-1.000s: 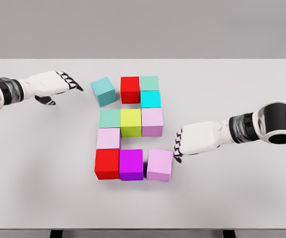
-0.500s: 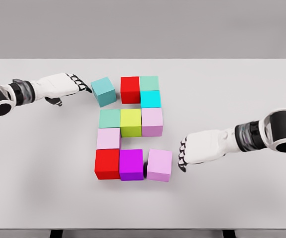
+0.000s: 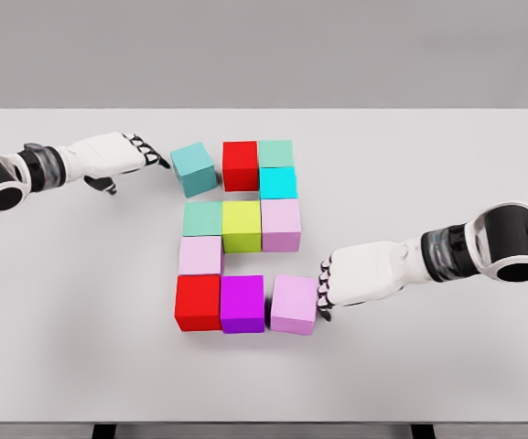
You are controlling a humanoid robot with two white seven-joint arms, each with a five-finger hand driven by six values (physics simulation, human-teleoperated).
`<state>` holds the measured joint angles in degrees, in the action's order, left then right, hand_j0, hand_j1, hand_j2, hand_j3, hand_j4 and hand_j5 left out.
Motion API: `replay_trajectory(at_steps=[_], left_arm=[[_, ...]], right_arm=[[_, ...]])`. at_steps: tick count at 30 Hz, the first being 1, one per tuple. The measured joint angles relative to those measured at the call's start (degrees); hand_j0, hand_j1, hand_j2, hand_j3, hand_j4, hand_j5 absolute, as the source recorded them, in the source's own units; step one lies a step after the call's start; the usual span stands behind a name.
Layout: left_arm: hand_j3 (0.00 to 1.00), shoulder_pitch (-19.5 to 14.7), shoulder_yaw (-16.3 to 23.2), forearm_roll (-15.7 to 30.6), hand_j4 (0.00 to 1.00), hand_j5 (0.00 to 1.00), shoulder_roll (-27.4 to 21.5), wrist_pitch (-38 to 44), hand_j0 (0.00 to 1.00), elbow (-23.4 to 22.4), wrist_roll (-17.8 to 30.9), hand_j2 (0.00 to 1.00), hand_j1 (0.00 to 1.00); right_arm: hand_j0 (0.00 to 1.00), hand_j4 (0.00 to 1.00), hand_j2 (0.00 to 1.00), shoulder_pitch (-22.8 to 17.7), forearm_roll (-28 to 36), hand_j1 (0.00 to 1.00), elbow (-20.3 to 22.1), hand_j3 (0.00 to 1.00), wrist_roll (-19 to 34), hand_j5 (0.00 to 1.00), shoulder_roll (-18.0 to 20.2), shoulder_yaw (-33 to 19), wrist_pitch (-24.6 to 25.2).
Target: Assemble the squares on the desktop into the number 2
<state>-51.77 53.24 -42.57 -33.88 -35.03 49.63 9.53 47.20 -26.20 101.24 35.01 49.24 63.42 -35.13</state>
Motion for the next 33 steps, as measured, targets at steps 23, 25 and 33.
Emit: replay_trajectory(at_steps=[23, 25, 33], left_arm=[[0.9, -0.5, -0.2, 0.0, 0.9, 0.9, 1.3, 0.0, 0.9, -1.0, 0.0, 0.9, 0.9], [0.9, -0.7, -0.2, 0.0, 0.9, 0.9, 1.4, 0.0, 0.9, -1.0, 0.0, 0.9, 0.9], [0.91, -1.0, -0.2, 0.1, 0.91, 0.91, 2.2, 0.0, 0.91, -1.2, 0.1, 0.91, 0.91]], right_arm=[[0.57, 0.57, 0.57, 0.0, -0.5, 0.57, -1.4, 0.57, 0.0, 0.57, -0.8, -0.4, 0.0], [0.57, 0.57, 0.57, 0.0, -0.5, 0.57, -1.7, 0.57, 0.0, 0.57, -0.8, -0.5, 0.0], [0.57, 0.57, 0.57, 0.0, -0.4, 0.57, -3.6, 0.57, 0.0, 0.57, -1.5, -1.6, 0.0]])
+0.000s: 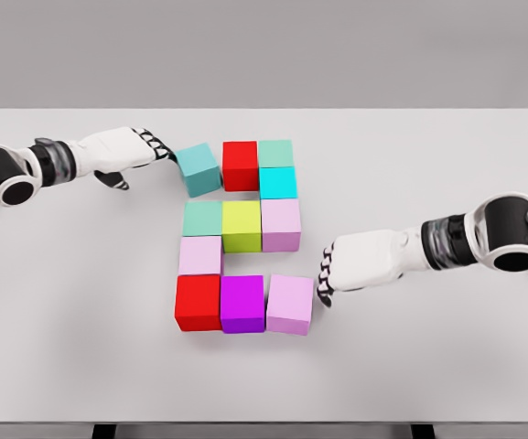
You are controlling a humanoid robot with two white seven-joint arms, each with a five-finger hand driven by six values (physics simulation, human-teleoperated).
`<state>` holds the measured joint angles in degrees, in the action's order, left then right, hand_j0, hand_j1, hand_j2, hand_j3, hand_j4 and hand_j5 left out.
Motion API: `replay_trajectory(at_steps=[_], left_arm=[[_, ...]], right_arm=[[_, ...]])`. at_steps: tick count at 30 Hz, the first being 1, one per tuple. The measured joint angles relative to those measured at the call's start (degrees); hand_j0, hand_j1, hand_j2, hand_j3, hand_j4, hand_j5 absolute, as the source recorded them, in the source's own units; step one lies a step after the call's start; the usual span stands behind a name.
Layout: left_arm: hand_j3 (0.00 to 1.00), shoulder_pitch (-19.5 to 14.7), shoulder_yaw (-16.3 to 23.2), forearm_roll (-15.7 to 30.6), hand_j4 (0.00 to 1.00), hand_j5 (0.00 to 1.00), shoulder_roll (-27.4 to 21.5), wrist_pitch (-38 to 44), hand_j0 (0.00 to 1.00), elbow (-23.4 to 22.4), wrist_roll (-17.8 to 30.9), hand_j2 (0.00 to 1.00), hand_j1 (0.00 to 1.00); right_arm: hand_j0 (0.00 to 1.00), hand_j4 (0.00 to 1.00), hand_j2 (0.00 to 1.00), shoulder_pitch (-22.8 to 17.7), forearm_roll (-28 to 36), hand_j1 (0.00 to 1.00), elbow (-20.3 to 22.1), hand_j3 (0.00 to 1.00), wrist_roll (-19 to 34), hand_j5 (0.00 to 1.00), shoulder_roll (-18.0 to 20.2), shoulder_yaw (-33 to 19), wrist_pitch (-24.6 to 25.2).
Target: Assemble the squares on the desktop into the number 2
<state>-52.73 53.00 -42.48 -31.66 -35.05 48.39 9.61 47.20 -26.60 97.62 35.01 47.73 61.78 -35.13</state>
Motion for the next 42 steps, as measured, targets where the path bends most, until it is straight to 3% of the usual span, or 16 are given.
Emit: replay_trajectory(at_steps=[23, 26, 28, 29, 30, 32, 34, 35, 38, 42], left_arm=[[0.94, -1.0, -0.1, 0.4, 0.94, 0.94, 1.1, 0.0, 0.94, -2.2, 0.0, 0.94, 0.94], [0.94, -0.9, -0.1, 0.5, 0.94, 0.94, 1.0, 0.0, 0.94, -2.2, 0.0, 0.94, 0.94], [0.94, -0.8, -0.1, 0.6, 0.94, 0.94, 0.8, 0.0, 0.94, -2.1, -0.1, 0.94, 0.94], [0.94, -0.8, -0.1, 0.6, 0.94, 0.94, 0.7, 0.0, 0.94, -2.1, -0.1, 0.94, 0.94], [0.94, -0.7, -0.1, 0.7, 0.94, 0.94, 0.6, 0.0, 0.94, -2.0, -0.1, 0.94, 0.94], [0.94, -0.7, -0.1, 0.7, 0.94, 0.94, 0.5, 0.0, 0.94, -1.8, -0.1, 0.94, 0.94], [0.94, -0.7, -0.1, 0.8, 0.94, 0.94, 0.2, 0.0, 0.94, -1.6, -0.1, 0.94, 0.94], [0.93, -0.7, -0.1, 0.7, 0.93, 0.93, 0.0, 0.0, 0.93, -1.5, -0.1, 0.93, 0.93], [0.89, -0.6, -0.1, 0.8, 0.89, 0.89, -0.7, 0.0, 0.89, -1.3, -0.1, 0.89, 0.89], [0.88, -0.4, -0.1, 0.8, 0.88, 0.88, -1.6, 0.0, 0.88, -0.6, -0.1, 0.88, 0.88]], right_arm=[[0.57, 0.57, 0.57, 0.0, 0.5, 0.57, -1.7, 0.57, 0.0, 0.57, -1.7, -1.8, 0.0], [0.62, 0.62, 0.62, 0.0, 0.5, 0.62, -2.8, 0.62, 0.0, 0.62, -1.0, -3.5, 0.0], [0.79, 0.79, 0.79, -0.1, 1.1, 0.79, -3.0, 0.79, 0.0, 0.79, 0.8, -6.1, 0.0], [0.98, 0.98, 0.98, -0.3, 1.9, 0.98, -3.0, 0.98, 0.0, 0.98, 1.9, -7.4, 0.0], [0.99, 0.99, 0.99, -2.1, 3.2, 0.99, -3.0, 0.99, 0.0, 0.99, 3.1, -9.2, -0.1], [1.0, 1.0, 1.0, -9.5, 5.8, 1.0, -2.9, 1.0, 0.0, 1.0, 4.9, -15.7, 0.1], [1.0, 1.0, 1.0, -19.6, 7.0, 1.0, -2.7, 1.0, 0.0, 1.0, 5.6, -26.5, -0.1], [1.0, 1.0, 1.0, -22.1, 7.3, 1.0, -2.2, 1.0, 0.0, 1.0, 5.7, -31.6, -0.2], [1.0, 1.0, 1.0, -24.2, 8.9, 1.0, -1.2, 1.0, 0.0, 1.0, 5.8, -41.7, 0.0], [1.0, 1.0, 1.0, -27.6, 11.2, 1.0, -1.4, 1.0, 0.0, 1.0, 4.7, -46.4, 0.0]])
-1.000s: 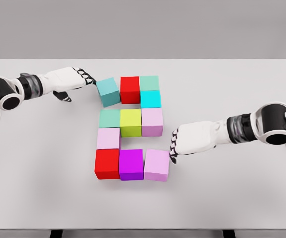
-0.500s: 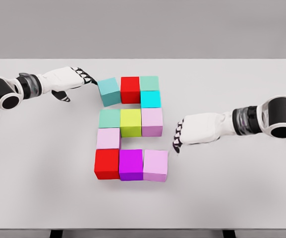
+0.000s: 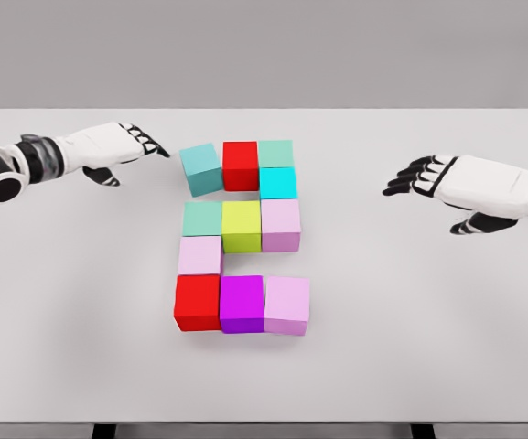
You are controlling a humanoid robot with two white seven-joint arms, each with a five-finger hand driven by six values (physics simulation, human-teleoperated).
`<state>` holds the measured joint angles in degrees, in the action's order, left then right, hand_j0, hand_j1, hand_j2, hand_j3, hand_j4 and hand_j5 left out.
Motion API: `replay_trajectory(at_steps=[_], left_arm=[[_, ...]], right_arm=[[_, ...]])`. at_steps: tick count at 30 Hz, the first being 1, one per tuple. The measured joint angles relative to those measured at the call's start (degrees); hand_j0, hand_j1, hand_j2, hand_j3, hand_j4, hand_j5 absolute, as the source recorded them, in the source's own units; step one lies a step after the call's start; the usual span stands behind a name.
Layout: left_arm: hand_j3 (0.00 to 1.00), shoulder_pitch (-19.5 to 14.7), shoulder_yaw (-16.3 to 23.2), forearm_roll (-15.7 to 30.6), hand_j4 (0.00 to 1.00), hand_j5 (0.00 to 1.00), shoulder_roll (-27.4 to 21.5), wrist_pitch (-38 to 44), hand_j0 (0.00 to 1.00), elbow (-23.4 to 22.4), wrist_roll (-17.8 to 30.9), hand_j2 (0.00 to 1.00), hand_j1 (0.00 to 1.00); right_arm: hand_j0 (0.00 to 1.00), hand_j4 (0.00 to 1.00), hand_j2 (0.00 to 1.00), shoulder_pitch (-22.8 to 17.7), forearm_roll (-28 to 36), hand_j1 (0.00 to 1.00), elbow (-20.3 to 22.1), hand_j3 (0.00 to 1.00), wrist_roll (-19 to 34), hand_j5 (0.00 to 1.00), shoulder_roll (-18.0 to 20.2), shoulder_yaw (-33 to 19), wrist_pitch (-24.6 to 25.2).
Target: Assemble the squares on the desktop into the number 2
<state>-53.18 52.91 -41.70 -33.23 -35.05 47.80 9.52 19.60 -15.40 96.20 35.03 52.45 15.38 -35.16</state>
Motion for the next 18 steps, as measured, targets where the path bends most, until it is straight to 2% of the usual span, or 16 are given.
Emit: replay_trajectory(at_steps=[7, 18], left_arm=[[0.89, 0.2, 0.2, 0.0, 0.89, 0.89, -0.5, 0.0, 0.89, 2.3, 0.0, 0.89, 0.89], [0.89, 0.2, 0.2, 0.0, 0.89, 0.89, -0.2, 0.0, 0.89, 3.0, 0.0, 0.89, 0.89]], right_arm=[[1.0, 1.0, 1.0, -3.1, 0.6, 1.0, -7.2, 1.0, 0.0, 1.0, -6.4, -5.4, 0.0], [1.0, 1.0, 1.0, -3.2, 0.8, 1.0, -8.6, 1.0, 0.0, 1.0, -8.6, -7.0, 0.0]])
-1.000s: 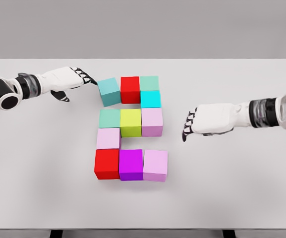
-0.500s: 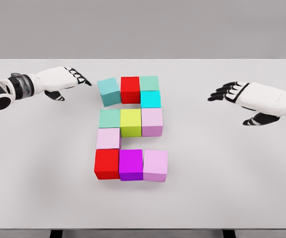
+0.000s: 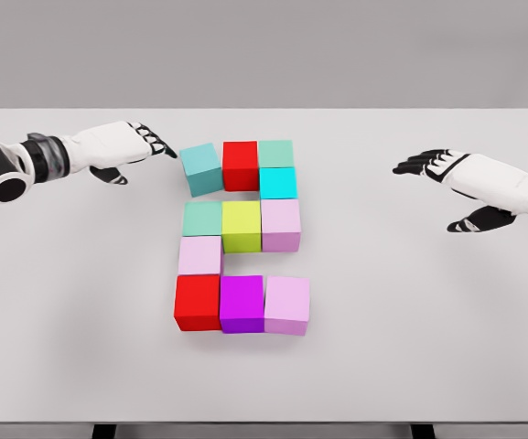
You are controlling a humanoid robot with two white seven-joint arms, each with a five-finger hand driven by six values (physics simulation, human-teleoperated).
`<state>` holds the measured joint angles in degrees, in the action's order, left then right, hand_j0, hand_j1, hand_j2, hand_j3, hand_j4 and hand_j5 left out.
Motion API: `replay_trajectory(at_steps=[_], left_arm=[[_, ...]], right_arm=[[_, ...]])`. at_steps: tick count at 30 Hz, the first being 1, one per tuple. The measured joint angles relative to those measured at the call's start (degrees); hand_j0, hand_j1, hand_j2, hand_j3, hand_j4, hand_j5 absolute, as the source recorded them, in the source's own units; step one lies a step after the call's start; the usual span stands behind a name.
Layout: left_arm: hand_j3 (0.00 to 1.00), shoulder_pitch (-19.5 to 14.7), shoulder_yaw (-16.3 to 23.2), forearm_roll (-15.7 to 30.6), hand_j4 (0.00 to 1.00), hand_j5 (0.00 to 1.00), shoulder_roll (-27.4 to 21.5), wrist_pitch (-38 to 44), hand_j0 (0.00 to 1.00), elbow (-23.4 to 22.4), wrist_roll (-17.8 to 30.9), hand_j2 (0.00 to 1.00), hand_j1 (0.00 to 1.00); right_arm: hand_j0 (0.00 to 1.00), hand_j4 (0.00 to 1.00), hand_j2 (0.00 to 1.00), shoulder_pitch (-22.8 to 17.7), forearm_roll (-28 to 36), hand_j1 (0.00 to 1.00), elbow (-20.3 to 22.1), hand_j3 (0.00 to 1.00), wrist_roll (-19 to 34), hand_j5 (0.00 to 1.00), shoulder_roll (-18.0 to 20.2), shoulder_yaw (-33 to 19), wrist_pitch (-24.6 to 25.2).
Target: Assemble the squares on the desktop into the number 2
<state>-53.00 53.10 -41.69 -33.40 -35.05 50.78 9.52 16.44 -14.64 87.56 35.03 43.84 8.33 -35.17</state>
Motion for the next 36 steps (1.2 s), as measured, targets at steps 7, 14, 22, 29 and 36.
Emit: replay_trajectory(at_steps=[7, 14, 22, 29, 36], left_arm=[[0.89, -0.2, 0.0, -0.1, 0.89, 0.89, 0.3, 0.0, 0.89, -0.1, 0.0, 0.89, 0.89], [0.9, -0.4, 0.0, -0.2, 0.9, 0.9, 0.4, 0.0, 0.9, -0.6, 0.0, 0.9, 0.9], [0.9, 0.3, 0.0, -0.2, 0.9, 0.9, 0.8, 0.0, 0.9, -0.6, 0.0, 0.9, 0.9], [0.9, 0.3, 0.0, -0.1, 0.9, 0.9, 0.8, 0.0, 0.9, -0.1, 0.0, 0.9, 0.9], [0.9, 0.2, 0.0, -0.1, 0.9, 0.9, 0.9, 0.0, 0.9, -0.1, 0.0, 0.9, 0.9]], right_arm=[[1.0, 1.0, 1.0, 0.0, 0.0, 1.0, 0.0, 1.0, 0.0, 1.0, -0.2, -0.1, 0.0], [1.0, 1.0, 1.0, 0.0, 0.0, 1.0, 0.0, 1.0, 0.0, 1.0, -0.3, -0.1, 0.0], [1.0, 1.0, 1.0, -0.1, 0.0, 1.0, 0.2, 1.0, 0.0, 1.0, -0.2, -0.2, 0.0], [1.0, 1.0, 1.0, 0.0, 0.0, 1.0, 0.2, 1.0, 0.0, 1.0, -0.2, -0.1, 0.0], [1.0, 1.0, 1.0, 0.0, 0.1, 1.0, 0.1, 1.0, 0.0, 1.0, -0.3, -0.1, 0.0]])
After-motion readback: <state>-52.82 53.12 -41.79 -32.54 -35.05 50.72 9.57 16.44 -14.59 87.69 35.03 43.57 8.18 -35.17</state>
